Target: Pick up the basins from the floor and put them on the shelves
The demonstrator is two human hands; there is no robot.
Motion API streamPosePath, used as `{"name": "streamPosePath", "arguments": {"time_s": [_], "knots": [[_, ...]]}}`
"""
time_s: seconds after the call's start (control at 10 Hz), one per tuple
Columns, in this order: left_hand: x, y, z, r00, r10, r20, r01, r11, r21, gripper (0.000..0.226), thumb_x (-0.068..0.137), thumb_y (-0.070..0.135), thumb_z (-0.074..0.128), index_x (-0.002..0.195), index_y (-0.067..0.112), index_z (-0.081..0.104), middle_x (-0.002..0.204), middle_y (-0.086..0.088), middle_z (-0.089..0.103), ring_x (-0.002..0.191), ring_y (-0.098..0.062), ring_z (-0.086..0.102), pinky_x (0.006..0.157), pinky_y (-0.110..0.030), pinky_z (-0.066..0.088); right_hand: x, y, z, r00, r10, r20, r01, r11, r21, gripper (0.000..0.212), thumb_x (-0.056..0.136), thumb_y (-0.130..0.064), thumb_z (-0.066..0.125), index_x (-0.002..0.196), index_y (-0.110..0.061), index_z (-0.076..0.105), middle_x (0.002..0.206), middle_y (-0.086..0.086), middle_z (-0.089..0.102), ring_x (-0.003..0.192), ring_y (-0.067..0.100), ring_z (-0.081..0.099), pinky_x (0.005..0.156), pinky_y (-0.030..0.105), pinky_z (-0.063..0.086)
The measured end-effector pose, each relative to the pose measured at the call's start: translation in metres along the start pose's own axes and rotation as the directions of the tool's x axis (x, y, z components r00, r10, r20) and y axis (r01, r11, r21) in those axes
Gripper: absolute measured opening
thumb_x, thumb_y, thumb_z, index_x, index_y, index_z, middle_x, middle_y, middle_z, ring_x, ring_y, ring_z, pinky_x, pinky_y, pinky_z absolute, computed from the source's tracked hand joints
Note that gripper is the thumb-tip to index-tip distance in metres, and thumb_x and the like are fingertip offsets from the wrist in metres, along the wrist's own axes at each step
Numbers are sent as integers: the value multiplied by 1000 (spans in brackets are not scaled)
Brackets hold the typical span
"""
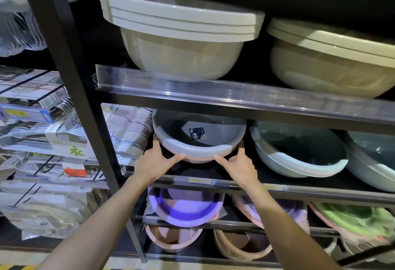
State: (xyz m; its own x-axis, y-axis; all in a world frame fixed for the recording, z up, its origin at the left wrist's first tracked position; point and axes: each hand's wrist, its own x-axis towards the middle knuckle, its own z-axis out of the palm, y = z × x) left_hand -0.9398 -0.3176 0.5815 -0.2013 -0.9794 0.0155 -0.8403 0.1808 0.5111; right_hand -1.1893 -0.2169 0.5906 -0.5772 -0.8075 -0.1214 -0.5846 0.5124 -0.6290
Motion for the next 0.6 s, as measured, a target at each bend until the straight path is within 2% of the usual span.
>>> {"name": "streamPosePath", "arguments": {"time_s": [0.1,0.2,0.3,0.4,0.5,0.6], "knots": [[0,0,-3,1000,-6,8,5,1000,31,130,54,102,39,152,21,15,101,-4,71,98,-29,68,73,-42,53,-4,0,-2,1000,-5,8,6,999,-37,82,58,-92,53,105,-26,41,105,-10,62,101,22,60,86,44,47],[-1,-4,-8,998,-13,62,9,998,67,129,56,97,45,156,21,11,100,-1,73,98,-27,69,76,-43,55,-11,1,-4,1000,-25,18,27,995,-93,80,61,-91,50,108,-27,38,111,-8,65,107,27,61,86,44,45],[-6,-10,-9,997,8,81,-14,998,69,125,60,93,46,157,21,12,103,0,73,100,-27,68,80,-46,56,-19,4,-5,999,-51,9,52,988,-144,93,69,-87,50,138,-27,34,122,-5,66,116,30,60,92,46,46],[-12,-16,-14,997,19,80,-25,997,80,122,64,92,44,157,19,16,114,-3,71,106,-26,66,81,-46,56,-29,6,-11,998,-65,-2,63,978,-200,103,74,-84,48,156,-29,17,136,0,61,124,32,56,96,48,44],[-23,-22,-16,997,35,74,-40,997,66,118,66,90,42,158,19,19,120,-5,68,110,-27,63,83,-47,56,-44,10,-15,996,-83,-22,76,971,-227,100,76,-83,47,157,-31,17,143,2,57,128,32,54,98,48,42],[-36,-24,-20,994,77,80,-84,992,92,115,68,89,41,157,20,21,110,-8,71,105,-28,65,78,-44,56,-61,12,-20,992,-122,-39,106,954,-282,98,78,-81,46,156,-30,20,143,6,57,128,32,54,97,47,44]]}}
